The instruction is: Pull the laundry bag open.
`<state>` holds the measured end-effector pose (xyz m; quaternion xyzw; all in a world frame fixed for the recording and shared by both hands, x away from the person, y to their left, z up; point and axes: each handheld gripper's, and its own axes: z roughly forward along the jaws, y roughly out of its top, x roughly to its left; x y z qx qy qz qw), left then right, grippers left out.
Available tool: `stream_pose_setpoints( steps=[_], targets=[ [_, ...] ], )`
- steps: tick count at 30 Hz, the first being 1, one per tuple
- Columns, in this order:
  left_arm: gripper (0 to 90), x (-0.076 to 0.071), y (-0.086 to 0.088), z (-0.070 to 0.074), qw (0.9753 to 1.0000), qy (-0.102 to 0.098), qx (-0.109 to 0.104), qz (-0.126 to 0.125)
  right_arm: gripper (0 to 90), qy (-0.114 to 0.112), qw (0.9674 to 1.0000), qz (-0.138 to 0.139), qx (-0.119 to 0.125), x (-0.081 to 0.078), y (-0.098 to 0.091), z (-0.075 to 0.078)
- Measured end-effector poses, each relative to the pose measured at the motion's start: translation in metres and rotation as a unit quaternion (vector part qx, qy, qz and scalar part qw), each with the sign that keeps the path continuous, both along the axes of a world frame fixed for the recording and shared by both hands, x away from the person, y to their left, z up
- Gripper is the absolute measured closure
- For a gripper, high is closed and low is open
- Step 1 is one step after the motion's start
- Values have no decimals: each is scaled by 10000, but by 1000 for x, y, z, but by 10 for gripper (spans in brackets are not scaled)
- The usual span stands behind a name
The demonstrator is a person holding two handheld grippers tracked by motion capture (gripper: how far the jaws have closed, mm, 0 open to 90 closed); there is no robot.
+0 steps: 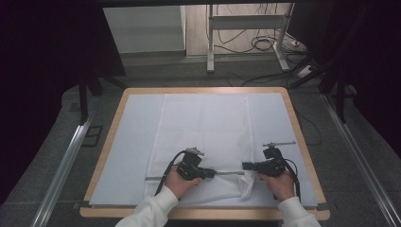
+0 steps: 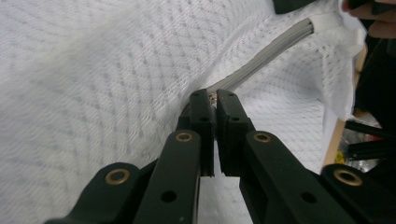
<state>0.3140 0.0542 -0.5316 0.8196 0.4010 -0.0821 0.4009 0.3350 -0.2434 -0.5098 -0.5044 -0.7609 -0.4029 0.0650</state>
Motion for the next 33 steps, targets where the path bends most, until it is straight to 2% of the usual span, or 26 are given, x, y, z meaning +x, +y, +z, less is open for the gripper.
stream_pose_setpoints(
  steps=[13,15,16,33],
  targets=[
    [870,-1,11,0,10000,13,33,28,884,8,10000,0,11,0,0,0],
    [870,-2,11,1,10000,7,-6,83,884,14,10000,6,23,0,-1,-1],
    [870,-3,14,1,10000,-10,49,62,884,-1,10000,-3,1,0,-1,0],
    [870,-7,33,-2,9997,37,73,210,884,-11,10000,-9,13,0,-2,0]
  ],
)
